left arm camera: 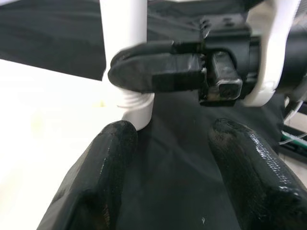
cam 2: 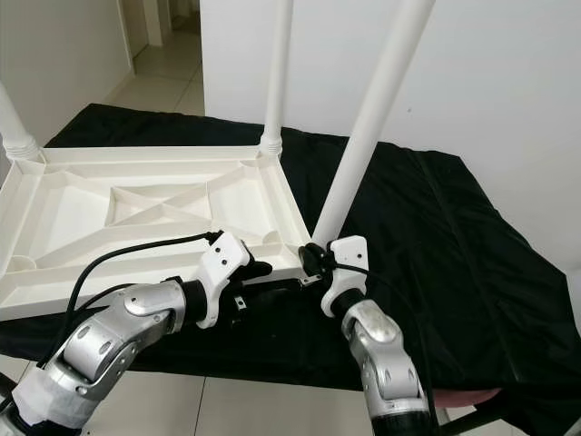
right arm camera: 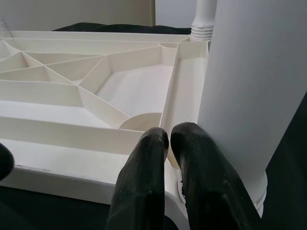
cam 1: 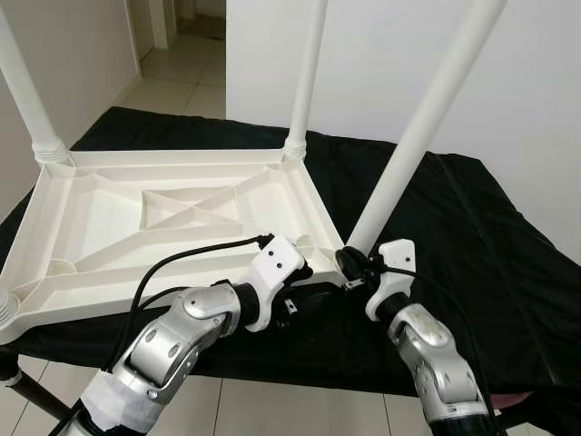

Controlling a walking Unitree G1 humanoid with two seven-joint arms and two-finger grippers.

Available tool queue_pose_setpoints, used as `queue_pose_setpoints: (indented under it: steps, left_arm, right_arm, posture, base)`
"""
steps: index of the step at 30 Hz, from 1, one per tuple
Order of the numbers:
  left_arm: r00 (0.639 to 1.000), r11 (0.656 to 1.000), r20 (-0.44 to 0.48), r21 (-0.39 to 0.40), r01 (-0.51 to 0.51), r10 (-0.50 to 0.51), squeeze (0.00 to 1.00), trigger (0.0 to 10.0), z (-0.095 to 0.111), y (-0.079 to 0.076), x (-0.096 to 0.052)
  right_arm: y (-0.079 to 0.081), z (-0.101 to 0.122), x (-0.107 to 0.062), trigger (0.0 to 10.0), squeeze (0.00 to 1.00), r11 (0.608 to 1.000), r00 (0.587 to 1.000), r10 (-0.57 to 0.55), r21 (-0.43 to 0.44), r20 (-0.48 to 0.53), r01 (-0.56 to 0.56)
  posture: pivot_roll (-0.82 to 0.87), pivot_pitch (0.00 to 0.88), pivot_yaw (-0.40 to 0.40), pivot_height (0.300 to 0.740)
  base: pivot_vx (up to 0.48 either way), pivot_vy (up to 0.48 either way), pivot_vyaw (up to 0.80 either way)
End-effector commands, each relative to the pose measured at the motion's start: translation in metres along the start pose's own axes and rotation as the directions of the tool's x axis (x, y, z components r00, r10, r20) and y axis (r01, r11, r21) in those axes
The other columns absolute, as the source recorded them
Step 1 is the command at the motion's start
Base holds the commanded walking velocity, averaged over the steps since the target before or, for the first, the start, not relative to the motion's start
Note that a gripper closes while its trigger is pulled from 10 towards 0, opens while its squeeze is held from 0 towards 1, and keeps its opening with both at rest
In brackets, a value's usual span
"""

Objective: Building children table

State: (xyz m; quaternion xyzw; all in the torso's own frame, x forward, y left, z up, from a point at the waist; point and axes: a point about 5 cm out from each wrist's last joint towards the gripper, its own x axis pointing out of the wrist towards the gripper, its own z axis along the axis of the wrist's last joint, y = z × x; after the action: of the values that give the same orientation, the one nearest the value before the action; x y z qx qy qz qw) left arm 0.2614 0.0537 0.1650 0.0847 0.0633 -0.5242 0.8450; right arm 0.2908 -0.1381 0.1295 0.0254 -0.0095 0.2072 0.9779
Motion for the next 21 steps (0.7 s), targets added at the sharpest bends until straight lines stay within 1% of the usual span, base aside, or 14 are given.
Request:
queue_pose_setpoints:
  steps: [1,2,5,7,8,10,12,13,14,16,17,18,20,21]
  left_arm:
    - [1.000,1.000,-0.018,-0.004,-0.012,0.012,0.00,10.0,-0.002,0.003,0.002]
    - [1.000,1.000,-0.018,-0.004,-0.012,0.012,0.00,10.0,-0.002,0.003,0.002]
    - [1.000,1.000,-0.008,-0.001,-0.021,0.021,0.00,10.0,-0.001,0.002,0.005]
    - [0.997,0.996,0.001,-0.006,-0.084,0.084,0.00,10.0,0.002,0.007,0.012]
    - [0.997,0.996,0.001,-0.006,-0.084,0.084,0.00,10.0,0.002,0.007,0.012]
    - [0.994,0.993,0.003,-0.006,-0.114,0.114,0.00,10.0,0.003,0.009,0.016]
    - [0.994,0.993,0.003,-0.006,-0.114,0.114,0.00,10.0,0.003,0.009,0.016]
    - [0.992,0.992,0.005,-0.008,-0.124,0.124,0.00,10.0,0.004,0.010,0.017]
    - [0.992,0.992,0.005,-0.008,-0.124,0.124,0.00,10.0,0.004,0.010,0.017]
    - [0.987,0.987,0.009,-0.017,-0.158,0.158,0.00,10.0,0.005,0.015,0.020]
    - [0.987,0.987,0.009,-0.017,-0.158,0.158,0.00,10.0,0.005,0.015,0.020]
    - [0.985,0.985,0.007,-0.017,-0.172,0.172,0.00,10.0,0.005,0.018,0.020]
    - [0.983,0.983,0.004,-0.012,-0.184,0.184,0.00,10.0,0.005,0.021,0.021]
    - [0.983,0.983,0.004,-0.012,-0.184,0.184,0.00,10.0,0.005,0.021,0.021]
  right_arm:
    - [-0.015,0.004,0.002,10.0,0.00,0.999,0.999,-0.041,-0.003,0.021,0.041]
    - [-0.015,0.004,0.002,10.0,0.00,0.999,0.999,-0.041,-0.003,0.021,0.041]
    - [-0.025,0.007,0.009,10.0,0.00,0.998,0.998,-0.062,-0.012,0.029,0.062]
    - [-0.034,0.008,0.011,10.0,0.00,0.996,0.996,-0.086,-0.013,0.030,0.086]
    - [-0.034,0.008,0.011,10.0,0.00,0.996,0.996,-0.086,-0.013,0.030,0.086]
    - [-0.044,0.008,0.013,10.0,0.00,0.994,0.993,-0.111,-0.016,0.028,0.111]
    - [-0.044,0.008,0.013,10.0,0.00,0.994,0.993,-0.111,-0.016,0.028,0.111]
    - [-0.048,0.008,0.013,10.0,0.00,0.992,0.992,-0.122,-0.019,0.028,0.122]
    - [-0.048,0.008,0.013,10.0,0.00,0.992,0.992,-0.122,-0.019,0.028,0.122]
    - [-0.061,0.008,0.014,10.0,0.00,0.987,0.987,-0.159,-0.031,0.026,0.159]
    - [-0.061,0.008,0.014,10.0,0.00,0.987,0.987,-0.159,-0.031,0.026,0.159]
    - [-0.072,0.009,0.014,10.0,0.00,0.980,0.980,-0.196,-0.041,0.023,0.197]
    - [-0.088,0.011,0.013,10.0,0.00,0.966,0.967,-0.254,-0.047,0.023,0.255]
    - [-0.088,0.011,0.013,10.0,0.00,0.966,0.967,-0.254,-0.047,0.023,0.255]
  posture:
    - [0.00,0.000,-0.093,0.740]
    - [0.00,0.000,-0.093,0.740]
    - [0.00,0.000,-0.095,0.740]
    - [0.01,0.000,-0.096,0.740]
    - [0.01,0.000,-0.096,0.740]
    - [0.01,0.000,-0.095,0.740]
    - [0.01,0.000,-0.095,0.740]
    - [0.01,0.000,-0.095,0.740]
    - [0.01,0.000,-0.095,0.740]
    - [0.01,0.000,-0.095,0.740]
    - [0.01,0.000,-0.095,0.740]
    - [0.01,0.000,-0.096,0.740]
    - [0.01,0.000,-0.096,0.740]
    - [0.01,0.000,-0.096,0.740]
  base:
    - [0.000,0.000,0.00]
    - [0.000,0.000,0.00]
    - [0.000,0.000,0.00]
    - [0.000,0.000,0.00]
    - [0.000,0.000,0.00]
    - [0.000,0.000,0.00]
    - [0.000,0.000,0.00]
    - [0.000,0.000,0.00]
    - [0.000,0.000,0.00]
    - [0.000,0.000,0.00]
    - [0.000,0.000,0.00]
    - [0.000,0.000,0.00]
    - [0.000,0.000,0.00]
    - [0.000,0.000,0.00]
